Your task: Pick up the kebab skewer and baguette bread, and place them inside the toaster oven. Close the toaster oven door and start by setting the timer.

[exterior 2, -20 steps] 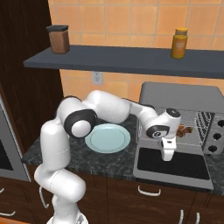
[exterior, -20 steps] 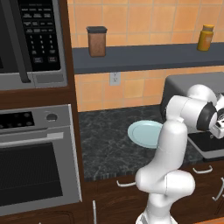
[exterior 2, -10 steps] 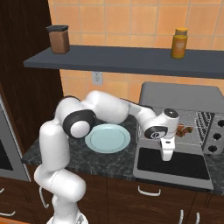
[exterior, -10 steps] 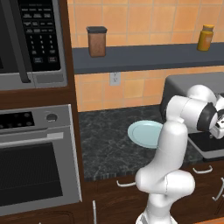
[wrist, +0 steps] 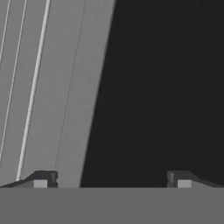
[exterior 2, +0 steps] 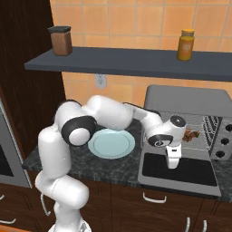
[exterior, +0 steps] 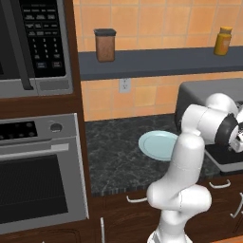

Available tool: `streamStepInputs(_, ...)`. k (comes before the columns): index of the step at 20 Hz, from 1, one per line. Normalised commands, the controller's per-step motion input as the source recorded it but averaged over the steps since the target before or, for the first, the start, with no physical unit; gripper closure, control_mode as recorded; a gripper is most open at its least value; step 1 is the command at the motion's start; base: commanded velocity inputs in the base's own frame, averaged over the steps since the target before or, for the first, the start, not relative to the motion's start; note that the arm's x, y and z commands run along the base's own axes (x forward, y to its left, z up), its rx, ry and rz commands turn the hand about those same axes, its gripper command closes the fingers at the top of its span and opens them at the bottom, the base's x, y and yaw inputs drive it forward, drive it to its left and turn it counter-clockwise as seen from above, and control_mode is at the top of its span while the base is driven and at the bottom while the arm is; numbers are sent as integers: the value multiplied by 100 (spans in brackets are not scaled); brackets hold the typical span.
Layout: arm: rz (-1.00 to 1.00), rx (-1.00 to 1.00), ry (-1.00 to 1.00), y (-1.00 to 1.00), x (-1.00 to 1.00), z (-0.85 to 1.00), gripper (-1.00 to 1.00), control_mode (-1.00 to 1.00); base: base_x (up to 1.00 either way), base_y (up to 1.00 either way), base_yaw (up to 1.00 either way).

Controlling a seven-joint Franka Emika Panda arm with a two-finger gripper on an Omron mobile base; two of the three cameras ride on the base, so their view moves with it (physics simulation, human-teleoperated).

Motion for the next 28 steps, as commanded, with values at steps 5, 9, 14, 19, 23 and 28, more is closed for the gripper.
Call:
streamStepInputs(5,9,-6,1,0,-99,18,-100,-100,0,0,0)
streamStepInputs(9,32,-16,6,0,-100,16,-100,-100,0,0,0)
streamStepInputs(14,53,-22,10,6,-100,2,-100,-100,0,0,0)
streamStepInputs(19,57,-16,13,58,-78,-22,-100,-100,0,0,0)
streamStepInputs(23,51,-10,15,60,-13,-38,-100,-100,0,0,0)
streamStepInputs(28,45,-4,14,28,3,-31,-100,-100,0,0,0)
